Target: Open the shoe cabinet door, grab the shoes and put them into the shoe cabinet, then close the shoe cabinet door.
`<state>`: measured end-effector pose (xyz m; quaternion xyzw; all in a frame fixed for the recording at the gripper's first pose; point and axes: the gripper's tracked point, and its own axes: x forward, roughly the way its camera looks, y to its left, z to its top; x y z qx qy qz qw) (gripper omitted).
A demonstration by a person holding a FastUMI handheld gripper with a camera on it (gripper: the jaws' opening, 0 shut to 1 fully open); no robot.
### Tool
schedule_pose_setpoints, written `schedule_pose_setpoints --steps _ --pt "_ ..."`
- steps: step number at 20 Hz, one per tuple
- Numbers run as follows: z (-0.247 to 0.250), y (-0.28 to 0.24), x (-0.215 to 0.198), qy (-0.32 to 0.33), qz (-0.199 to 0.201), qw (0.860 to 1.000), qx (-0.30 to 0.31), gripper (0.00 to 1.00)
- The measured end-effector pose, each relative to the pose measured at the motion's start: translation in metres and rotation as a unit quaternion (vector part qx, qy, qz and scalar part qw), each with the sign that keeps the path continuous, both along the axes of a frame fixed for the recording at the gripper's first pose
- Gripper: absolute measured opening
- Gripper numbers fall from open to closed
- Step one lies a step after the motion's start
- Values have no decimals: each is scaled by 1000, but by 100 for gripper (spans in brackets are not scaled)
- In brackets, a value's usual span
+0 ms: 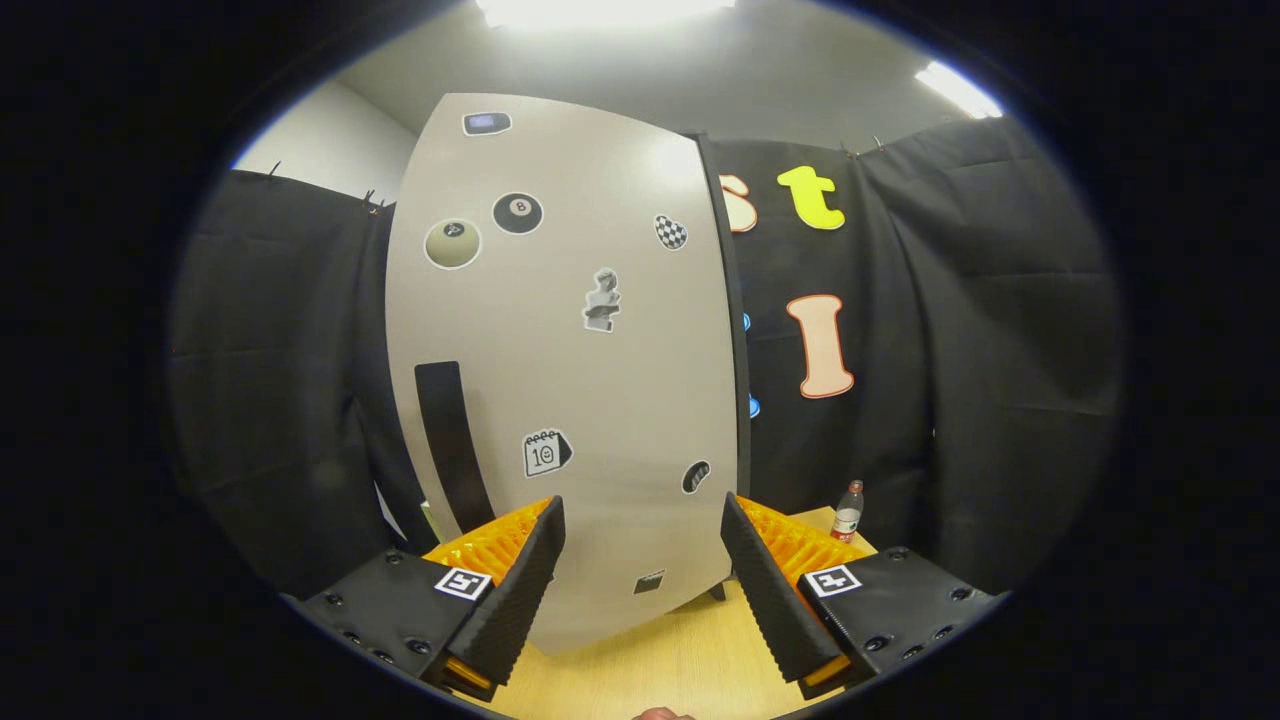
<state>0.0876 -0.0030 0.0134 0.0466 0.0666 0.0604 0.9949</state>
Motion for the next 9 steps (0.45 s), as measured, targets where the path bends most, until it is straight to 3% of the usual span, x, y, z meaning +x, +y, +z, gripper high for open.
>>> schedule_pose_setpoints --steps 9 --pt "-4 -13 0 12 -11 1000 -13 98"
